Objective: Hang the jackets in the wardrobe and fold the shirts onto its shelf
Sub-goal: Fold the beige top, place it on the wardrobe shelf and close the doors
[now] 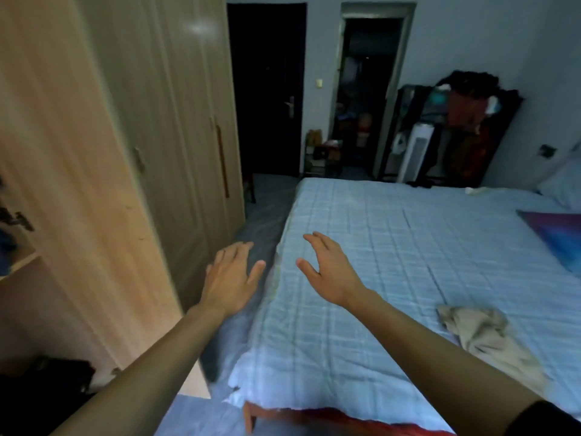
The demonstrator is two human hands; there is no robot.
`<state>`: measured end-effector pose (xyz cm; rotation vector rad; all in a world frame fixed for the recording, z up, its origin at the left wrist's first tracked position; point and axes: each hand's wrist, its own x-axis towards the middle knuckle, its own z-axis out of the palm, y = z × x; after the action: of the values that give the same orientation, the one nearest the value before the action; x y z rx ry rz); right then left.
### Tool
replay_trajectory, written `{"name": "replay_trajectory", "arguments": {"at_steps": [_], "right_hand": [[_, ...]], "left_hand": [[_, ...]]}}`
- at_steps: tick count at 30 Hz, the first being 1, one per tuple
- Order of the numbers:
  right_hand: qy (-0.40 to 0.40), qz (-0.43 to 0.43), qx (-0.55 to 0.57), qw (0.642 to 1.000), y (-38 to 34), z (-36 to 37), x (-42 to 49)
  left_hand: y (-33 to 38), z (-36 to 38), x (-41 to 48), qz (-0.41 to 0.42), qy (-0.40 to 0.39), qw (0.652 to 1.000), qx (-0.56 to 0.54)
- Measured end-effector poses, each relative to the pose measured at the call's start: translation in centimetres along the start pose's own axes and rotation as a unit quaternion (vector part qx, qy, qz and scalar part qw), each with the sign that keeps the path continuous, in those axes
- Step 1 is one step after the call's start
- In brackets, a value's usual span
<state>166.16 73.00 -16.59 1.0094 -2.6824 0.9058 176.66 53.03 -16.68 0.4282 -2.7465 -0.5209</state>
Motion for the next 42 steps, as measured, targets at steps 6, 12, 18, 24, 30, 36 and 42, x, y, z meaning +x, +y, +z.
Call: {"name": "replay_trajectory", "arguments": {"at_steps": [6,12,18,24,30,36,42], "right_hand": [[0.033,0.094,0.000,0.995,13.4,-8.4,-9.1],[0.073,0.208,-0.012,0.975,24.1,-15.5,-16.7],[0.109,0.307,-0.028,0.945,32.2,-19.9,-21.7],[0.113,0.359,-0.056,0.925,39.3,-22.1,-22.3],[0.110,0.371,-0.080,0.919,44.8,-24.4,-18.0],[0.109,0.380,-0.064,0.916,49.4,-23.7,-14.4],[0.084,0.395,-0.015,0.915,54.8,-22.7,-12.9]], "left_hand": [[15.1,8.2,0.0,0.073,-0.065,0.995,-0.026],[27.6,16.1,0.4,0.170,-0.132,0.976,-0.041],[36.8,22.5,3.2,0.251,-0.182,0.950,-0.041],[42.4,29.8,8.1,0.294,-0.230,0.927,-0.045],[46.3,34.7,15.0,0.297,-0.243,0.920,-0.079],[48.0,38.4,19.5,0.295,-0.261,0.915,-0.088],[49.2,42.4,21.5,0.280,-0.283,0.915,-0.061]]}}
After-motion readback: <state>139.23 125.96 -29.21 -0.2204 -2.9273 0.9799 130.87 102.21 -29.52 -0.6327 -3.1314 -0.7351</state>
